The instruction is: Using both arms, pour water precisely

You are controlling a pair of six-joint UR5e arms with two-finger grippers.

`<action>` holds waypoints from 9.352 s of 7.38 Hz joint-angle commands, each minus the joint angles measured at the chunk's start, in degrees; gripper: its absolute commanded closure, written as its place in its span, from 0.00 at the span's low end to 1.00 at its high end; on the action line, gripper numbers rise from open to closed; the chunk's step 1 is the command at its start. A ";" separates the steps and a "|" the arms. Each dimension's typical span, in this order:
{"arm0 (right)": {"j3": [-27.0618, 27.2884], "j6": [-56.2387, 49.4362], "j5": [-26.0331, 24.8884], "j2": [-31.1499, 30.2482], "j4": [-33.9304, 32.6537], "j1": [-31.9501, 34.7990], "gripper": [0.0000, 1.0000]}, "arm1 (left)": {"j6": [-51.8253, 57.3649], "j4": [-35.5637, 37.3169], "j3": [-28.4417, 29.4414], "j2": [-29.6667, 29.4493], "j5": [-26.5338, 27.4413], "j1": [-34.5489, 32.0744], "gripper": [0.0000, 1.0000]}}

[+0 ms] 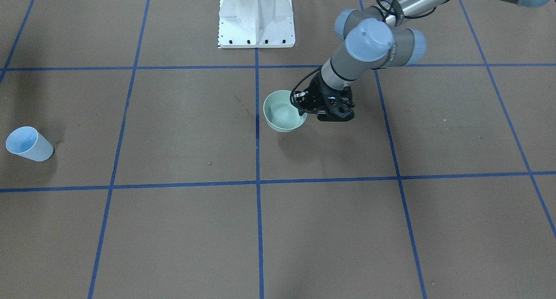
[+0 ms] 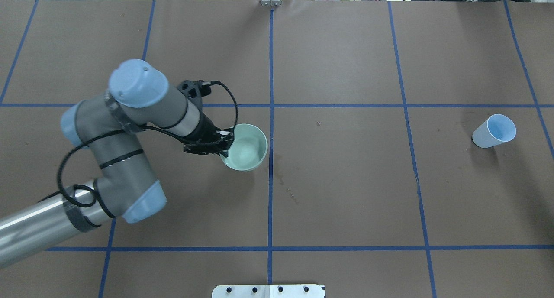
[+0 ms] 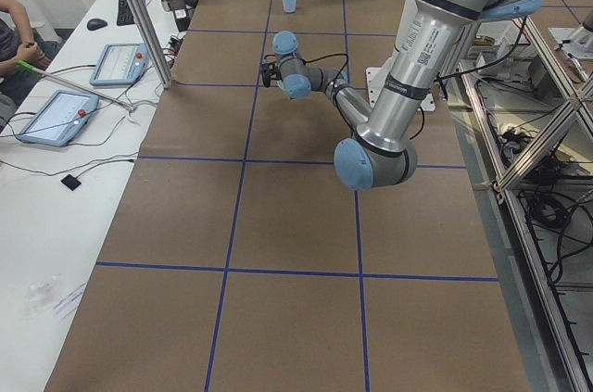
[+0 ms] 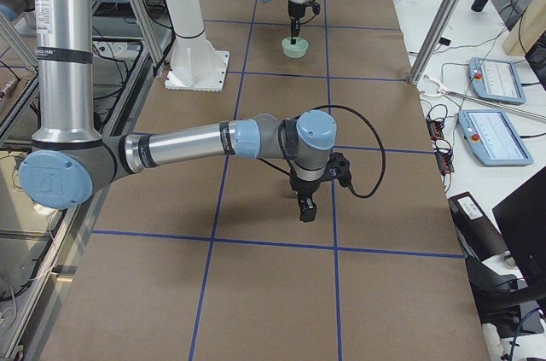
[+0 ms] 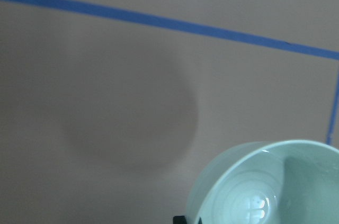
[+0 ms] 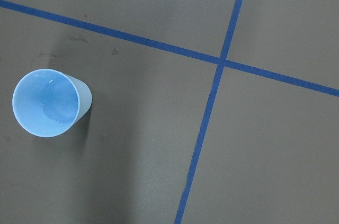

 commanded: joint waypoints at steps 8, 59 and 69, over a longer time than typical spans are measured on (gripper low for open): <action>-1.85 -0.19 -1.27 -0.33 2.82 -0.12 0.01 | -1.19 3.01 6.19 -7.77 7.45 5.17 0.01; -32.61 36.55 -8.22 -0.86 99.94 -27.63 0.02 | 3.38 17.43 -11.67 -3.12 7.30 -4.24 0.01; -30.25 37.16 -8.22 1.50 99.33 -28.07 0.86 | 5.04 17.43 -11.67 -2.77 7.21 -4.76 0.01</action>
